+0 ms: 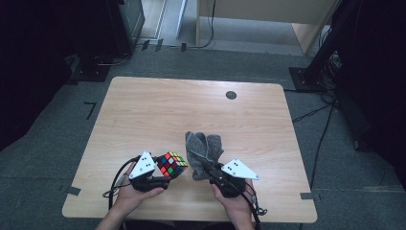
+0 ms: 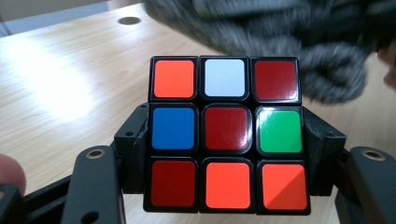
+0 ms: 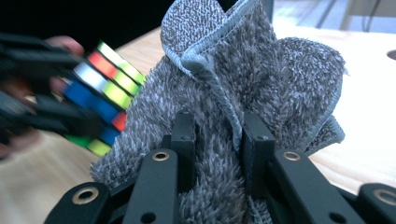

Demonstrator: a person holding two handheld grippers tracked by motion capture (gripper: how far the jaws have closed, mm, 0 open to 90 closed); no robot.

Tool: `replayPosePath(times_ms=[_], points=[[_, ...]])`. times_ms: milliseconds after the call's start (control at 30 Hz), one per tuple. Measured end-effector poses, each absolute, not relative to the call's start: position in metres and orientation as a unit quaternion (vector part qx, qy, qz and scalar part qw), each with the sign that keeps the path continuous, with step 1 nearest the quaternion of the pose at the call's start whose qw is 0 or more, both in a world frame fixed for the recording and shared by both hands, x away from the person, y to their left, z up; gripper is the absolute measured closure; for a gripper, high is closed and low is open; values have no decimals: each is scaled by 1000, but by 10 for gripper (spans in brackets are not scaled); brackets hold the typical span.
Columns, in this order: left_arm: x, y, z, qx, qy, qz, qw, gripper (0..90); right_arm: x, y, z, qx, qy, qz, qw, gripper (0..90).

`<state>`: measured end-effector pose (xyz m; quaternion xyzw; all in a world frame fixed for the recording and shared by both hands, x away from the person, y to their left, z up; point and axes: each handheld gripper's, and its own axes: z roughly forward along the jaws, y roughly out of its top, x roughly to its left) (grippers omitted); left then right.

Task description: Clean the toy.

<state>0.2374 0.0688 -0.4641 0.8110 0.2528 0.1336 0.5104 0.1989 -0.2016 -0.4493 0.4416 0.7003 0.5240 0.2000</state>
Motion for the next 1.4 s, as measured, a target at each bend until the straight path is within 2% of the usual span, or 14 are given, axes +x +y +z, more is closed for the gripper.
replayPosePath(times_ms=[333,667,967,1067,1300,1400], points=[[224,49,-470,822,191,155,513,342,189,-188,-439,415,699,556,174,711],[218,56,-460,800,187,171,543,343,197,-195,-451,442,704,531,165,707],[217,46,-468,825,185,168,507,342,188,-189,-437,416,702,552,170,698],[215,46,-465,822,182,174,511,342,184,-182,-437,403,714,539,191,700],[215,55,-457,801,184,174,542,342,194,-195,-451,441,707,522,183,705],[217,54,-460,809,186,173,531,342,193,-196,-448,442,704,523,187,704]])
